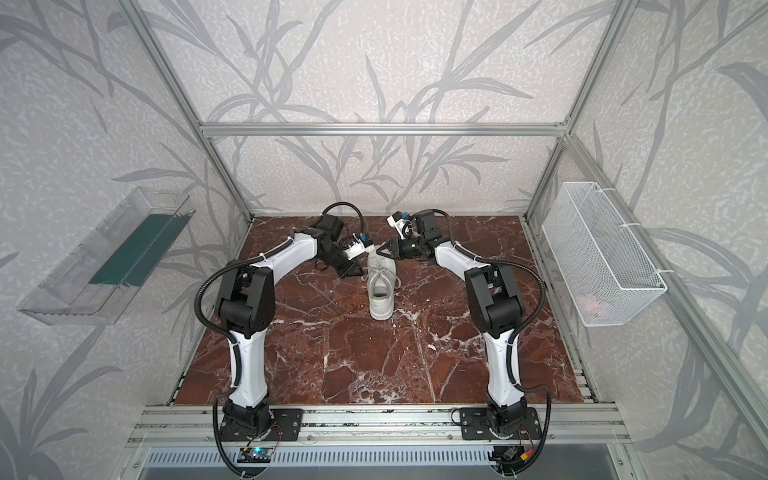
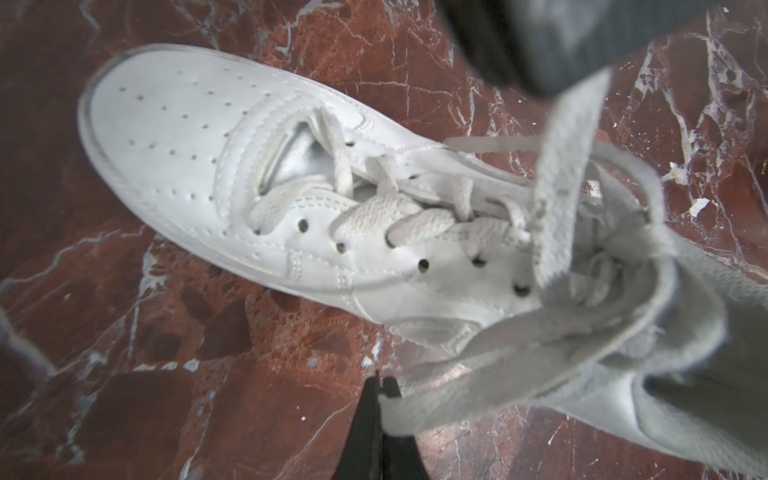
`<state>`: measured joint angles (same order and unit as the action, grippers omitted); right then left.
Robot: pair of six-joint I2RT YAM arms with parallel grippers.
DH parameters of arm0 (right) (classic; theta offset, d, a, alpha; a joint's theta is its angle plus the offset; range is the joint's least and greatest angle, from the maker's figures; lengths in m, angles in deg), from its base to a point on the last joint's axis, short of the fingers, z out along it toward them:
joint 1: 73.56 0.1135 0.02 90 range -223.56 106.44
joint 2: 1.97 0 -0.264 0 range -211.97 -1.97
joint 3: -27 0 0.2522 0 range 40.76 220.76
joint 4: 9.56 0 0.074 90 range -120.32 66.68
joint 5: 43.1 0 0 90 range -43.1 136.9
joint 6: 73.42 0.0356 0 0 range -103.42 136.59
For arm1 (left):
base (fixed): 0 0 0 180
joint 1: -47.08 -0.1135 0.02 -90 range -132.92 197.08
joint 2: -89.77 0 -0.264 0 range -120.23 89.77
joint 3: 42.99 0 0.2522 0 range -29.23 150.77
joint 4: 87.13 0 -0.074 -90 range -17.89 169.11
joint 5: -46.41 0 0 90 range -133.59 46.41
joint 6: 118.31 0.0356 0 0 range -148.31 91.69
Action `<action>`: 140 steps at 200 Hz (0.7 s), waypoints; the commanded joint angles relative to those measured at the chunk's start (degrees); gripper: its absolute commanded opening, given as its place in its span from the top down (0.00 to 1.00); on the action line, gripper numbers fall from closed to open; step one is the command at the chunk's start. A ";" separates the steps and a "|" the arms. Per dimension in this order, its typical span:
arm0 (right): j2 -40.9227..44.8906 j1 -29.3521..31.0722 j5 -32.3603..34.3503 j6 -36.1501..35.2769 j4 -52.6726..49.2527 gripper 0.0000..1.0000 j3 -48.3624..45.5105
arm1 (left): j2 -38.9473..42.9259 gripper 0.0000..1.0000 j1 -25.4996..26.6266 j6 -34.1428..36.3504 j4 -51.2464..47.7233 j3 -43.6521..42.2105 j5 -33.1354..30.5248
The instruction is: Tie the shoes
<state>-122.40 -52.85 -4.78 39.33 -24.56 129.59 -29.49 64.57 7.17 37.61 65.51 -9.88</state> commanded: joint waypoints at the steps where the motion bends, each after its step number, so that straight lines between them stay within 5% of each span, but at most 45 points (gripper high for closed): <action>1: 4.19 -0.97 1.09 0.70 1.80 1.00 -1.96 | 5.46 1.00 -0.01 -0.64 2.33 -2.33 -3.40; 140: 11.52 -5.83 5.26 -1.02 1.15 1.00 -12.75 | 10.15 1.00 0.37 -0.15 -1.02 -4.30 -9.59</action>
<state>-113.89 -57.99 -0.58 39.17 -23.53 118.49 -21.73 64.73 6.04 39.29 61.99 -18.49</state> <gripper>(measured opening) 0.048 0.047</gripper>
